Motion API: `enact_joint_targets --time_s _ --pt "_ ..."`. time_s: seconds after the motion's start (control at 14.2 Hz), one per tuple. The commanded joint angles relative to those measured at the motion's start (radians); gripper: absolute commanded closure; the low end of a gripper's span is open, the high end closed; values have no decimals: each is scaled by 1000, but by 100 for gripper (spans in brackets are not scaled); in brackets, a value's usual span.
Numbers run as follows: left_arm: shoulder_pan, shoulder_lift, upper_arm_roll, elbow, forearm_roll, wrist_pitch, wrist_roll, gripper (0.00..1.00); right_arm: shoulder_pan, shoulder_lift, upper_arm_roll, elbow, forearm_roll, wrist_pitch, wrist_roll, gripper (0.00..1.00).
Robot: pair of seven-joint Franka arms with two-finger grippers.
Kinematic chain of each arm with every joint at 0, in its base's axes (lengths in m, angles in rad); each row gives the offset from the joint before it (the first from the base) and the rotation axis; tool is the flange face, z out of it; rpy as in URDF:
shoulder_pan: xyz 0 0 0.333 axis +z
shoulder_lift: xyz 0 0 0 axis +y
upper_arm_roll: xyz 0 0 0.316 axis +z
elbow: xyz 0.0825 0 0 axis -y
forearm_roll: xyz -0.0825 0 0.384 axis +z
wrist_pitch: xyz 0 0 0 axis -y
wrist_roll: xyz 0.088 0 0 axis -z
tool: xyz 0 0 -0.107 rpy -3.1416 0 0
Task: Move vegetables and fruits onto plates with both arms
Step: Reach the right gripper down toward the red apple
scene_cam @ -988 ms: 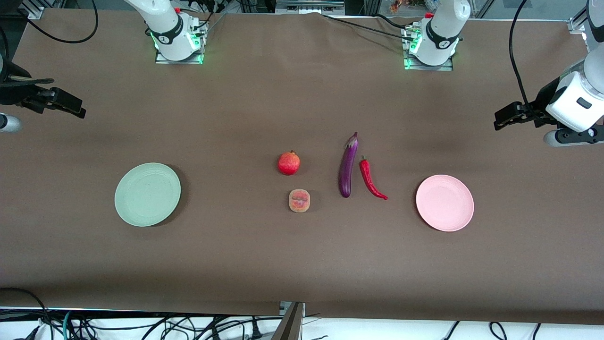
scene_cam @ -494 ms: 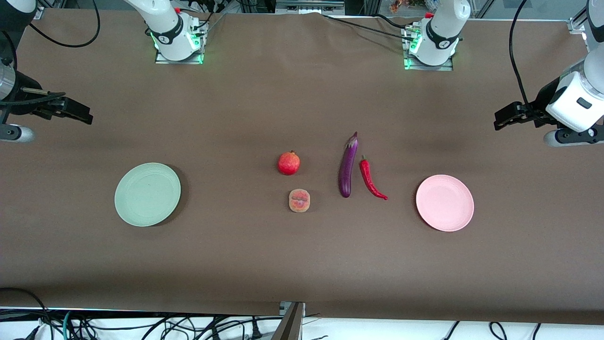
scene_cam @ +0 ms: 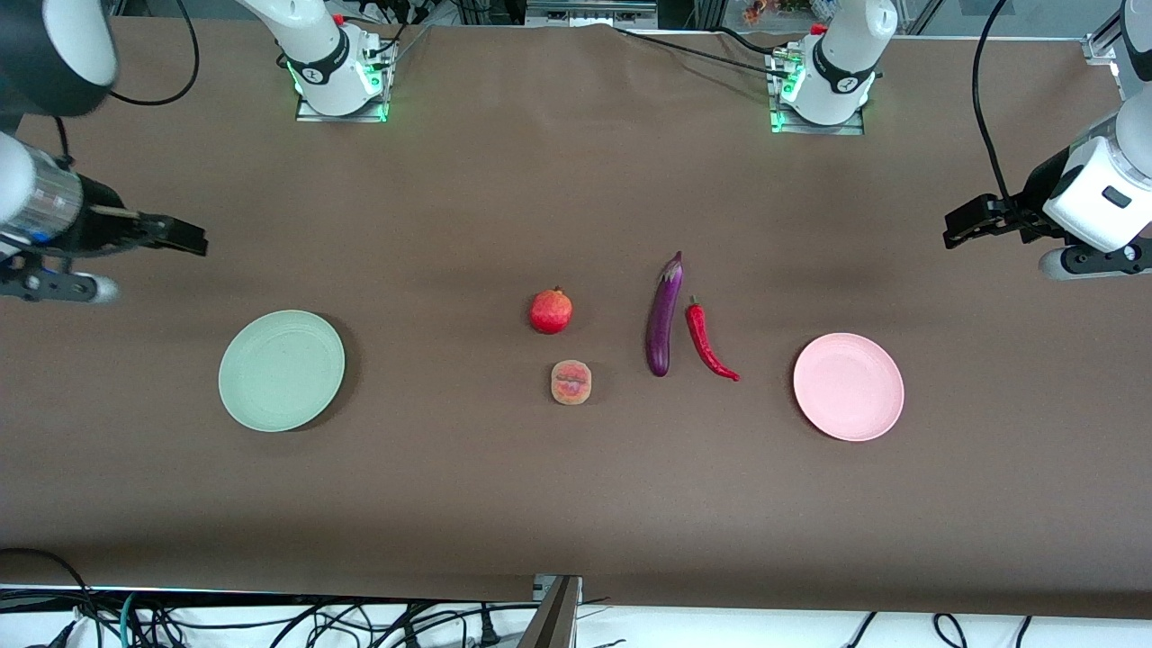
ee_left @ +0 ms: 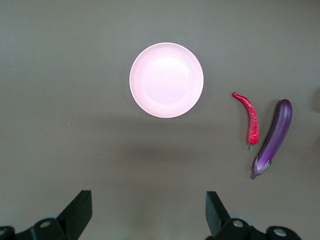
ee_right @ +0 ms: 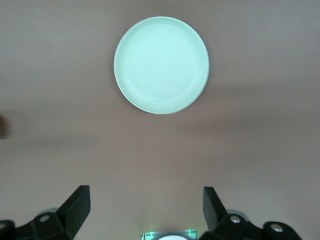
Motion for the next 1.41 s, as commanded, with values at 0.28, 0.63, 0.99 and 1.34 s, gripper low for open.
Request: enact_joint_targets --time_s 0.28,0.63,0.99,1.34 --pt "2 1 -1 4 6 -1 -6 0 180 154 5 1 49 204 234 0" --pt "3 -1 -1 6 6 -8 -5 0 297 257 5 4 139 362 397 0" --pt "2 -1 -5 6 13 -8 -6 0 452 353 4 6 139 505 635 0" --pt "-6 21 -8 1 4 -8 -5 0 545 453 4 7 138 635 765 0"
